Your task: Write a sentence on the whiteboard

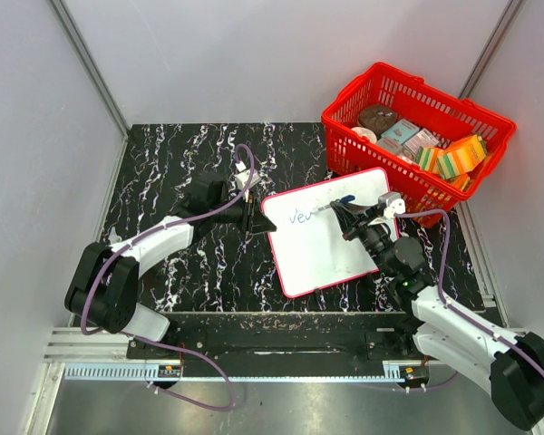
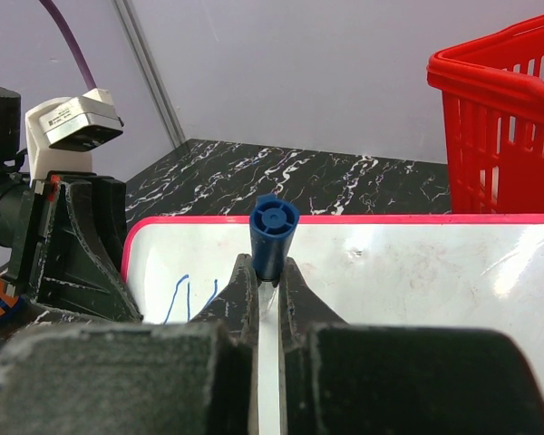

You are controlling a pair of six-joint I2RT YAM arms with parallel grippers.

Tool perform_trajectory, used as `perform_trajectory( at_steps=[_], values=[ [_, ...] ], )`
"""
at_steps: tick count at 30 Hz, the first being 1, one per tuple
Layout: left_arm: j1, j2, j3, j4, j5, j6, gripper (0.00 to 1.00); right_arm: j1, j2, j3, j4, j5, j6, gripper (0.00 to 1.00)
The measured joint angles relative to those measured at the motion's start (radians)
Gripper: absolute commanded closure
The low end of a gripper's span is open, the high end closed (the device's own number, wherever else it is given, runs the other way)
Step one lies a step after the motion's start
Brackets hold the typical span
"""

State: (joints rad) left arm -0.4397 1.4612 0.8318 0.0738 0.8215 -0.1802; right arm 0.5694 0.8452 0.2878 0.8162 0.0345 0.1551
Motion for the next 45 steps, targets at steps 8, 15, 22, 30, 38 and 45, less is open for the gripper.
perform_trajectory(
  at_steps=[8,15,22,30,38,45],
  values=[
    [-0.001,0.0,0.0,0.001,0.0,0.0,1.0,0.0,-0.034,0.0,-0.051,-0.002,0.0,1.0],
    [-0.002,0.0,0.0,0.002,0.0,0.0,1.0,0.0,-0.039,0.0,-0.056,-0.002,0.0,1.0],
    [-0.002,0.0,0.0,0.002,0.0,0.0,1.0,0.0,-0.039,-0.001,-0.055,-0.001,0.001,1.0],
    [-0.003,0.0,0.0,0.0,-0.004,0.0,1.0,0.0,-0.024,-0.001,-0.041,-0.001,0.011,1.0],
    [-0.005,0.0,0.0,0.002,-0.006,0.0,1.0,0.0,-0.014,-0.001,-0.027,0.001,0.015,1.0],
    [-0.005,0.0,0.0,0.002,-0.008,0.001,1.0,0.0,-0.004,-0.001,-0.013,0.002,0.019,1.0]
  ],
)
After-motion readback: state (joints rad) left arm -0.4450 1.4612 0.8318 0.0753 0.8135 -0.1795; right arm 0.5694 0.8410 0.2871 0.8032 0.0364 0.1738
